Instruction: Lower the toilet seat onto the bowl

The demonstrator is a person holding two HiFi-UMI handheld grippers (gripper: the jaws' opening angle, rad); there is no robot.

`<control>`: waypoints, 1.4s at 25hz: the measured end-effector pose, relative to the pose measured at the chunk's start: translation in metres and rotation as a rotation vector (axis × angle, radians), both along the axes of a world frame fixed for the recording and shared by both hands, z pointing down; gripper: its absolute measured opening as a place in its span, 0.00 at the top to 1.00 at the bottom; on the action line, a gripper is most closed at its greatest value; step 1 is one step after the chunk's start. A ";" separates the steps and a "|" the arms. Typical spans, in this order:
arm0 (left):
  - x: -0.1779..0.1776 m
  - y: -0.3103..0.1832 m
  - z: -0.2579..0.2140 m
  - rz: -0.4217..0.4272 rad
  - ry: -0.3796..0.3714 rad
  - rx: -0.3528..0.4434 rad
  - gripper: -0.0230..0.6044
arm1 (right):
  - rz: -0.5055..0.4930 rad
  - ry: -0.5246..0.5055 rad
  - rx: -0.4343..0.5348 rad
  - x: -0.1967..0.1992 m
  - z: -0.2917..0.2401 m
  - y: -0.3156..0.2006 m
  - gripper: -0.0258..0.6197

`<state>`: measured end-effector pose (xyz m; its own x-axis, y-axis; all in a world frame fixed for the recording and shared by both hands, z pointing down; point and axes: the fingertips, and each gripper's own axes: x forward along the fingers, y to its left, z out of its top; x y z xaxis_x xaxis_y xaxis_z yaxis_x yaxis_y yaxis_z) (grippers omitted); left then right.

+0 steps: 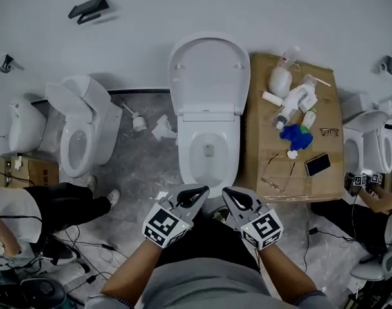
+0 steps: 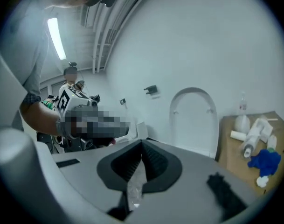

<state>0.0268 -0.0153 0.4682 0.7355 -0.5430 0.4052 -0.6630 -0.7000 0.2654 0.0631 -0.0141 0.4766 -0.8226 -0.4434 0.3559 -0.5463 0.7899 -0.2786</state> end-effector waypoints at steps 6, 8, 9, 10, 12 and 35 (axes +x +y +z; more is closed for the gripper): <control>-0.018 0.007 -0.095 -0.020 0.048 0.165 0.95 | -0.020 -0.058 0.101 -0.022 -0.096 0.003 0.94; -0.026 0.009 -0.120 -0.025 0.077 0.170 0.95 | -0.012 -0.084 0.122 -0.030 -0.124 0.004 0.94; -0.029 0.010 -0.132 -0.025 0.094 0.171 0.95 | -0.005 -0.107 0.127 -0.033 -0.138 0.004 0.94; -0.032 0.010 -0.144 -0.025 0.114 0.178 0.95 | 0.003 -0.133 0.130 -0.036 -0.152 0.004 0.94; -0.036 0.010 -0.168 -0.012 0.142 0.205 0.95 | 0.016 -0.175 0.147 -0.040 -0.179 0.004 0.94; -0.050 -0.006 -0.234 0.024 0.128 0.348 0.95 | 0.010 -0.077 0.350 -0.062 -0.245 -0.006 0.94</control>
<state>-0.0227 -0.0217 0.2345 0.7824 -0.6142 0.1029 -0.6223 -0.7777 0.0889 0.0011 -0.0199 0.2312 -0.8361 -0.5358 0.1179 -0.5426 0.8394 -0.0332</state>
